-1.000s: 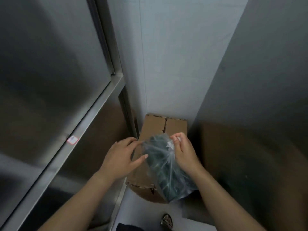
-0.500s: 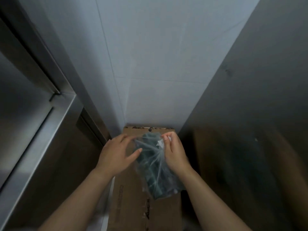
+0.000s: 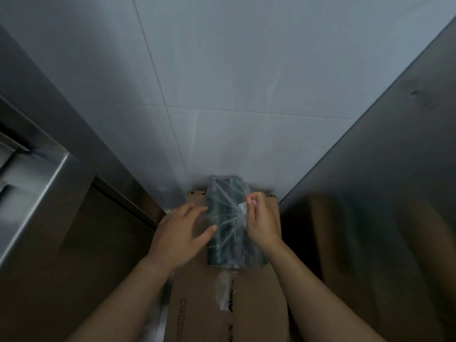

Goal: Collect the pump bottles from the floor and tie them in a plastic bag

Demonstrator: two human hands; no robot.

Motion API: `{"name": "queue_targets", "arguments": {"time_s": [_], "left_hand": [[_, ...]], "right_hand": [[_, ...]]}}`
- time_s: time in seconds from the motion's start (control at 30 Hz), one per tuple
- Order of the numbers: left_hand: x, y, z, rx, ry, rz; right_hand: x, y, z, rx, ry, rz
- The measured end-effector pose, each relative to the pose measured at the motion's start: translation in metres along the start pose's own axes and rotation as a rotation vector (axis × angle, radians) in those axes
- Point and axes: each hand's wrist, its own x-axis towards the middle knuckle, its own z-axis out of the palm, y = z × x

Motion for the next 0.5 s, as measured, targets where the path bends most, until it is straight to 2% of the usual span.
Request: {"name": "queue_targets", "arguments": {"time_s": [0.1, 0.33, 0.5], "left_hand": [[0.002, -0.007, 0.007, -0.003, -0.032, -0.021], [-0.001, -0.008, 0.01, -0.015, -0.033, -0.036], [-0.003, -0.006, 0.006, -0.006, -0.043, -0.039]], "right_hand": [[-0.002, 0.02, 0.012, -0.004, -0.075, 0.097], [-0.005, 0.026, 0.008, -0.01, -0.002, 0.0], [-0.008, 0.027, -0.004, -0.056, -0.037, -0.051]]}}
